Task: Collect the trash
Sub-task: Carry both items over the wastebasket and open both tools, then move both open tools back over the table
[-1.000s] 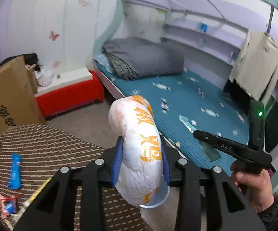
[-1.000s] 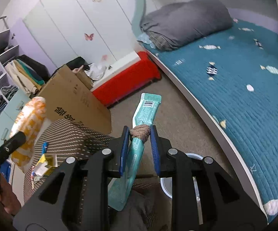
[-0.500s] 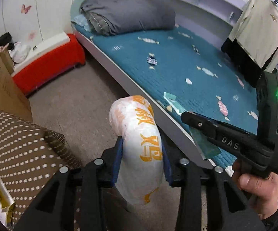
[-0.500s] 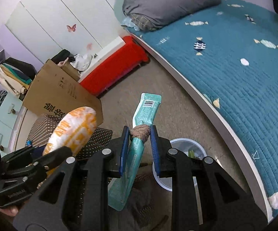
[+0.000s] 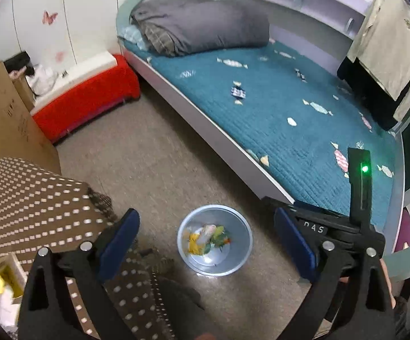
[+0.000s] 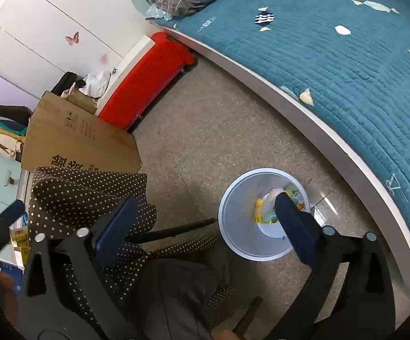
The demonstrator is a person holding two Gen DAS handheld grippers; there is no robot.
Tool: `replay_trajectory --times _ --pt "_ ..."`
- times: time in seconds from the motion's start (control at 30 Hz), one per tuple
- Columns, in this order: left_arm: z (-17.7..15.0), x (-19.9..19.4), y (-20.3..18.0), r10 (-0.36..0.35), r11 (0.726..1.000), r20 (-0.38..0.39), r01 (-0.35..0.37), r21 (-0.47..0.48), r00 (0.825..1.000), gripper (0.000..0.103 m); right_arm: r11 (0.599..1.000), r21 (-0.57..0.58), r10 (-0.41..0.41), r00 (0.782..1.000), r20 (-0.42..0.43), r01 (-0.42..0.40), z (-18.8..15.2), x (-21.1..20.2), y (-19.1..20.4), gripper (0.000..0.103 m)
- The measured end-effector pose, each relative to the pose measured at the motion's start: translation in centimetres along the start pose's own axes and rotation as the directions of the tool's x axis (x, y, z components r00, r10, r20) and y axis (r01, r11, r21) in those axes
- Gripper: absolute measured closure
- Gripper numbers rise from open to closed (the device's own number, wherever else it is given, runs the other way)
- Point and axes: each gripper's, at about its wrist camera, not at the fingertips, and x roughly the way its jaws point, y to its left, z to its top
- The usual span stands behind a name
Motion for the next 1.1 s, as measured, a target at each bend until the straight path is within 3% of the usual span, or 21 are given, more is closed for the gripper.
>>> replay_trajectory --times 0.27,0.57,1.1 --pt "-0.8 -5.4 0.9 -0.002 1.000 0.095 0.003 -0.015 0.995 0.009 0.999 -0.041 -0.007 0.998 0.064 0.009 0.0 -3.9 2.6 0.006" --pt "-2.2 -11.2 3.3 0.012 0.999 0.201 -0.001 -0.053 0.980 0.009 0.988 -0.156 0.034 0.990 0.134 -0.013 -0.2 -8.3 8.9 0.006" --pt "-7.0 -18.4 11.7 0.144 0.974 0.290 -0.083 -0.211 0.946 0.009 0.919 -0.386 0.145 0.977 0.156 -0.075 -3.1 -11.8 21.6 0.006"
